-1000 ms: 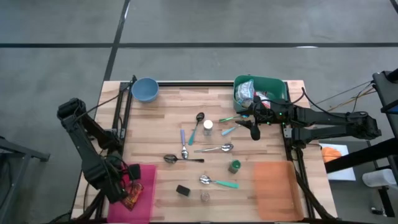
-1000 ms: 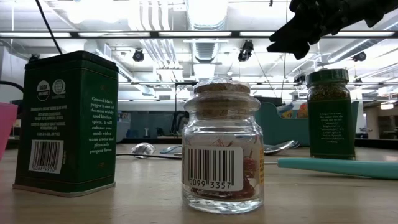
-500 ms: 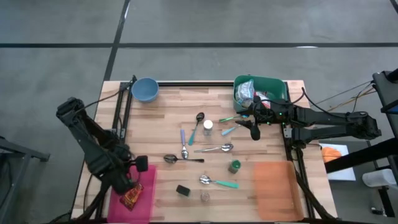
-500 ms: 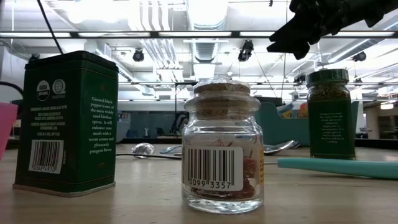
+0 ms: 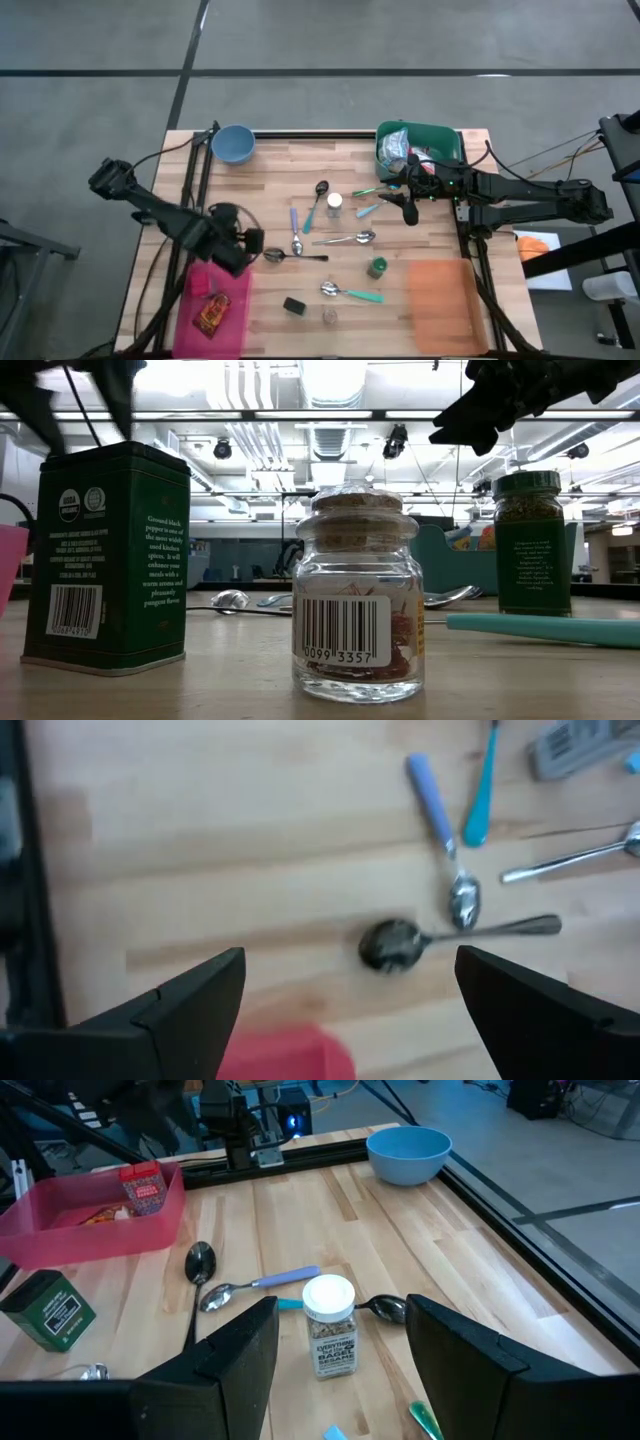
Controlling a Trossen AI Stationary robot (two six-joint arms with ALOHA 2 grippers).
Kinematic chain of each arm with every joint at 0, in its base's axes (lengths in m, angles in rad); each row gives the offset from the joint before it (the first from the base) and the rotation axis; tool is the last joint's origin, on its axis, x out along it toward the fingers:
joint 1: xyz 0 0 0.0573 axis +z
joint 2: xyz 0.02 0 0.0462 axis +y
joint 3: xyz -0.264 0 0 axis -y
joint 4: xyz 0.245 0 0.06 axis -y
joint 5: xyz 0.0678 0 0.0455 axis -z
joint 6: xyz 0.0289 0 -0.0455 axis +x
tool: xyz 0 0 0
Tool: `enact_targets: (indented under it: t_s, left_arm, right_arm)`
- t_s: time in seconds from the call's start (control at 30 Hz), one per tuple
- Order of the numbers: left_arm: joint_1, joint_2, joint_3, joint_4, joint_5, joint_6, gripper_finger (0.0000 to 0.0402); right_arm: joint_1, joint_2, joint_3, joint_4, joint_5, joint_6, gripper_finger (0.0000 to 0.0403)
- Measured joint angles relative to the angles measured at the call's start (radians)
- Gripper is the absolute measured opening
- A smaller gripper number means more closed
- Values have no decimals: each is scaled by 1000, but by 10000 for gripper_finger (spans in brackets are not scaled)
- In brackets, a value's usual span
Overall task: Pick & Place Food Item
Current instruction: Put the white seasoning bottle into the pink bin
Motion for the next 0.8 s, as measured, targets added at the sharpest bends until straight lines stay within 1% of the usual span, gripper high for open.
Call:
enact_targets:
  t_s: [0.17, 0.3, 0.4, 0.67, 0.73, 0.8]
  left_arm:
    - [128, 1, 0, 104, -71, 309, 361]
    - [214, 1, 0, 201, -143, 566, 361]
    - [276, 1, 0, 279, -176, 753, 361]
    - [433, 15, 1, 491, -165, 1145, 361]
    - [459, 35, 0, 531, -148, 1201, 361]
    - [479, 52, 0, 553, -132, 1224, 361]
  right_arm:
    - [0, 0, 0, 0, 0, 0, 214]
    - [0, 0, 0, 0, 0, 0, 214]
    - [0, 0, 0, 0, 0, 0, 214]
    - [0, 0, 0, 0, 0, 0, 214]
    - [0, 0, 0, 0, 0, 0, 214]
    - [0, 0, 0, 0, 0, 0, 214]
